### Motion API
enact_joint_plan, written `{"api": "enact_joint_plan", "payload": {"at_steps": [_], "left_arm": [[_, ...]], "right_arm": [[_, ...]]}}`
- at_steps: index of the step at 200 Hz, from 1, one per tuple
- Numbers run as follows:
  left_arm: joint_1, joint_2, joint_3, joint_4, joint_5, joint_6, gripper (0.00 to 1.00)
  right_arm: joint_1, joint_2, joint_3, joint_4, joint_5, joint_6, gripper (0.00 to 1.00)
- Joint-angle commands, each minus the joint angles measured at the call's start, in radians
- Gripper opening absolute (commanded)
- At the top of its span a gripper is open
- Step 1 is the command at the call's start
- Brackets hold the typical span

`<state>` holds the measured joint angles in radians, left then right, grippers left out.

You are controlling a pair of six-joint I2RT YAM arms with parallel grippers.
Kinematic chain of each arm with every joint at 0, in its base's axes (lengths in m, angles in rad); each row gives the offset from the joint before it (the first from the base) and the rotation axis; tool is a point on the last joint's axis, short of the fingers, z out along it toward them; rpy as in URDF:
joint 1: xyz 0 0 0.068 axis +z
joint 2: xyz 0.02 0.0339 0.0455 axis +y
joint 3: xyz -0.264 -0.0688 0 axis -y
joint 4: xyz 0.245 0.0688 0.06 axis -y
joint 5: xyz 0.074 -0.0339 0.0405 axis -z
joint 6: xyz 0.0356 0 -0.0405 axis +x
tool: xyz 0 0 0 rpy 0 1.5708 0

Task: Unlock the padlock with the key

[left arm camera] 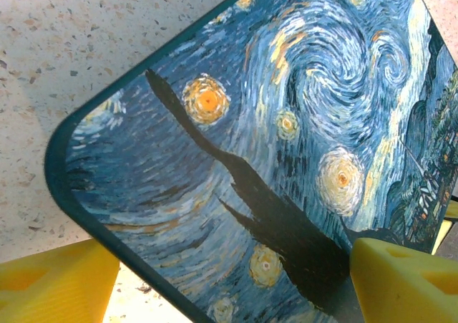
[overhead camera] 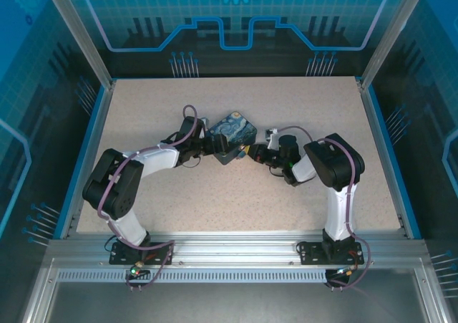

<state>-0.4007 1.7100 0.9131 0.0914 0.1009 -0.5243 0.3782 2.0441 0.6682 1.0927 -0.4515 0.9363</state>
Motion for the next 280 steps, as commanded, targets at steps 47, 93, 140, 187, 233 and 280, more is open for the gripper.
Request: {"api": "enact_joint_plan", "payload": {"at_steps": [47, 93, 140, 187, 233, 280], "left_arm": [[-0.01, -0.022, -0.03, -0.065, 0.003, 0.006, 0.87], [-0.002, -0.122, -0.02, -0.074, -0.007, 0.021, 0.93], [0.018, -0.315, -0.058, -0.116, -0.089, 0.063, 0.99], [0.033, -0.505, -0.187, -0.126, -0.185, 0.062, 0.99], [0.036, -0.587, -0.238, -0.154, -0.204, 0.06, 0.99], [0.039, -0.602, -0.241, -0.168, -0.207, 0.061, 0.99]], "right_arm": [[-0.044, -0.116, -0.082, 0.028, 0.092, 0.0, 0.0], [-0.056, -0.366, -0.115, -0.347, 0.09, -0.193, 0.0], [-0.013, -0.688, -0.034, -1.02, 0.093, -0.496, 0.0], [0.072, -0.86, 0.088, -1.553, 0.198, -0.632, 0.0], [0.155, -0.7, 0.193, -1.782, 0.248, -0.652, 0.0], [0.201, -0.51, 0.275, -1.752, 0.24, -0.653, 0.0]]}}
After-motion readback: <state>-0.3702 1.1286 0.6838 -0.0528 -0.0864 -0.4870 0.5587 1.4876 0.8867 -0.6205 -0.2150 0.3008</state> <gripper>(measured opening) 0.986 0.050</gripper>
